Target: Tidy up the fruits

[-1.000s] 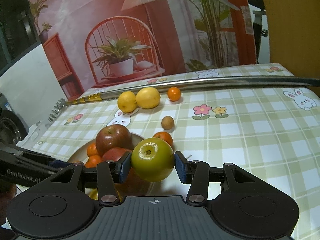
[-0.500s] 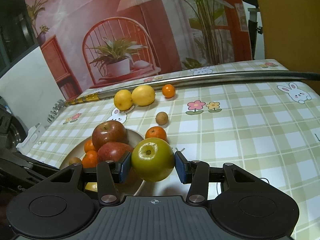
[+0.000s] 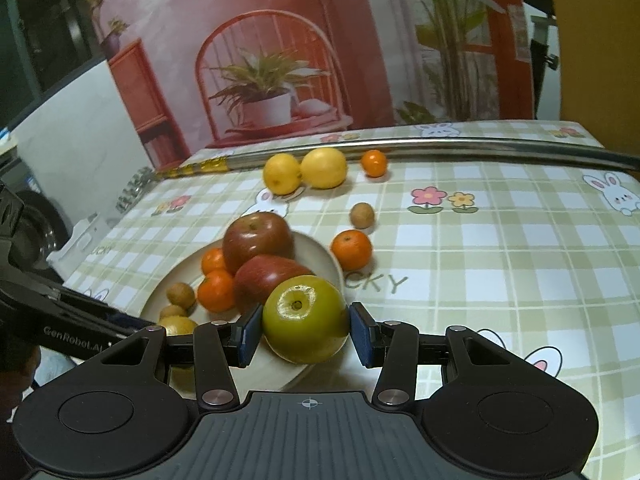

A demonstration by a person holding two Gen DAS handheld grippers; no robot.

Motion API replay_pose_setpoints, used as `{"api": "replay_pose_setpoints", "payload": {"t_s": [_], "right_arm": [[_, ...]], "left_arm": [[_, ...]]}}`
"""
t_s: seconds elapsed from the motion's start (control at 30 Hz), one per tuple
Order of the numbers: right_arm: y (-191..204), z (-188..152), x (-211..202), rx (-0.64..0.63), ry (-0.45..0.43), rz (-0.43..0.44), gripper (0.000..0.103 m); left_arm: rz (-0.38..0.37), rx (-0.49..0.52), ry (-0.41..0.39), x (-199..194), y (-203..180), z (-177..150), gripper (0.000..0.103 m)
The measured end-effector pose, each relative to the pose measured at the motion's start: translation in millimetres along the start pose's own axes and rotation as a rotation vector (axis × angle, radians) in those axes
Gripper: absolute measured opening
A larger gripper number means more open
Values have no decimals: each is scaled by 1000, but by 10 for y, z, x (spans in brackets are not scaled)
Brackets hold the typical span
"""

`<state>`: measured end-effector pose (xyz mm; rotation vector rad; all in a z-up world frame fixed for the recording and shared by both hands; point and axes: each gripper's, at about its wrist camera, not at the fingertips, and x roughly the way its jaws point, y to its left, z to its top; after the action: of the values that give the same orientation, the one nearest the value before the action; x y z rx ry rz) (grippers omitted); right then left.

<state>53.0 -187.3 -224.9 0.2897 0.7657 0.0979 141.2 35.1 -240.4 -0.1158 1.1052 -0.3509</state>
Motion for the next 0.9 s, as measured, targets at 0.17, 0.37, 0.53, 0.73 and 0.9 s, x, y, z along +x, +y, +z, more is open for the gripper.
{"api": "replay_pose_setpoints", "payload": {"t_s": [0.17,0.37,0.53,0.73,0.9], "right_arm": [[110,-14,-2,-23,28,8,43],[257,-37,27,-62,81,31,43],[437,-68,113,-136,142,39,43],[531,-65,274,-173,190,30,43],[563,-79,370,-190,233,44,43]], "left_arm": [[7,-34,-22,-74,156,-59,48],[7,-6,-57,-135,131,-144,48],[-23,-36,-78,-134,165,-185,48],[-49,-49,-95,-133,203,-215,48],[-54,-60,-110,-150,226,-219,48]]}}
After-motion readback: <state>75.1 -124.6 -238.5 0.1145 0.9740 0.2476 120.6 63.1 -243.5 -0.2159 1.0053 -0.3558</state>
